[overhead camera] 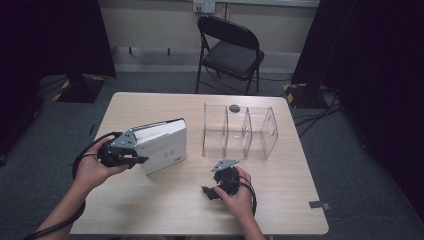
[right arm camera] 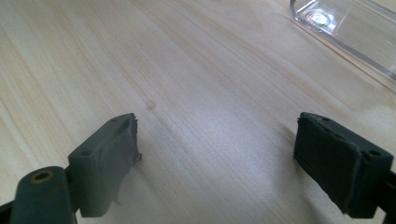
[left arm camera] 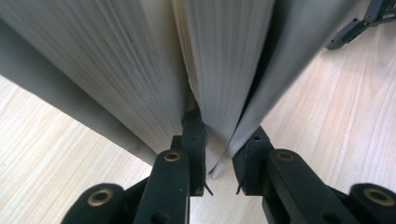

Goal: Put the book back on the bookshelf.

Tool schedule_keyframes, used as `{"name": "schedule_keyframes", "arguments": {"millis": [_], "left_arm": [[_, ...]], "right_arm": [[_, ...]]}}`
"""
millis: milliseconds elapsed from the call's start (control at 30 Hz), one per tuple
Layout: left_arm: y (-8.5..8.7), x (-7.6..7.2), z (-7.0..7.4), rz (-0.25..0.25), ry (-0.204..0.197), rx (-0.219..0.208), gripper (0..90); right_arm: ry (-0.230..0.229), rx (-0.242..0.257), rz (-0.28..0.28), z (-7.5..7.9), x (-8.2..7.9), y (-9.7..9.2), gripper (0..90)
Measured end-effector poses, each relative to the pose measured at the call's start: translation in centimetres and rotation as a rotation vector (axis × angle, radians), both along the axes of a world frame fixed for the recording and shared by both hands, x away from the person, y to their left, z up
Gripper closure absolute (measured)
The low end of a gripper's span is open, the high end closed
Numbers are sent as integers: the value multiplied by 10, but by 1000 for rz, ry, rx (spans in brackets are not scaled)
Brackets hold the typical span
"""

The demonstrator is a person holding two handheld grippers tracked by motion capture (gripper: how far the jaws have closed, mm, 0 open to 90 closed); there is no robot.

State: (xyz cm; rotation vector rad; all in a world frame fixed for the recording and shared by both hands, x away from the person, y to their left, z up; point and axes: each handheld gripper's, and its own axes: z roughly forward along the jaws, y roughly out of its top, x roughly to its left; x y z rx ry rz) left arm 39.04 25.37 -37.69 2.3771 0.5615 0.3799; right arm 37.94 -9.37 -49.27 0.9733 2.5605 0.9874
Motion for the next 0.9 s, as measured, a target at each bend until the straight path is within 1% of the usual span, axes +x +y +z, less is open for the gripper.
{"name": "schedule_keyframes", "arguments": {"millis": [67, 100, 133, 167, 267, 300, 333, 433, 500, 533, 567, 700, 733, 767, 800, 833, 900], "left_arm": [[-1, 1, 1, -5, 12, 14, 765], [-1, 1, 1, -5, 12, 14, 764], [-1, 1, 2, -9, 12, 22, 764], [-2, 2, 3, -7, 23, 31, 764], [-2, 4, 4, -2, 24, 40, 765], [-2, 4, 4, -2, 24, 40, 764], [-2, 4, 3, 2, 25, 25, 764], [-1, 3, 3, -6, 19, 32, 765], [-2, 2, 3, -14, 20, 24, 765], [-2, 1, 3, -24, 16, 36, 765], [-2, 1, 3, -24, 16, 36, 764], [-2, -2, 4, -37, 33, 29, 764], [-1, -4, 4, -41, 43, 21, 764], [-1, -4, 4, -41, 43, 21, 764], [0, -6, 4, -51, 49, 12, 764], [0, -7, 4, -57, 56, 15, 764], [1, -8, 4, -61, 57, 18, 764]], "right_arm": [[-13, 3, 6, -1, 0, -1, 124], [-13, 3, 6, -1, 0, -1, 124], [-26, -2, 6, -2, -1, 0, 120], [-30, 4, 4, -3, -1, -1, 120], [-39, 12, 0, -4, -2, -1, 120], [-39, 12, 0, -4, -2, -1, 120], [-47, 18, -3, -5, -3, -2, 119], [-49, 26, -11, -5, -4, -2, 119], [-50, 29, -13, -6, -4, -2, 119], [-51, 28, -12, -5, -4, -2, 119], [-51, 28, -12, -5, -4, -2, 119], [-57, 34, -10, -6, -4, -2, 118], [-66, 43, -6, -7, -4, -3, 117], [-66, 43, -6, -7, -4, -3, 117], [-72, 54, -15, -8, -5, -4, 117], [-74, 52, -15, -8, -5, -3, 117], [-73, 52, -15, -8, -5, -3, 117]]}}
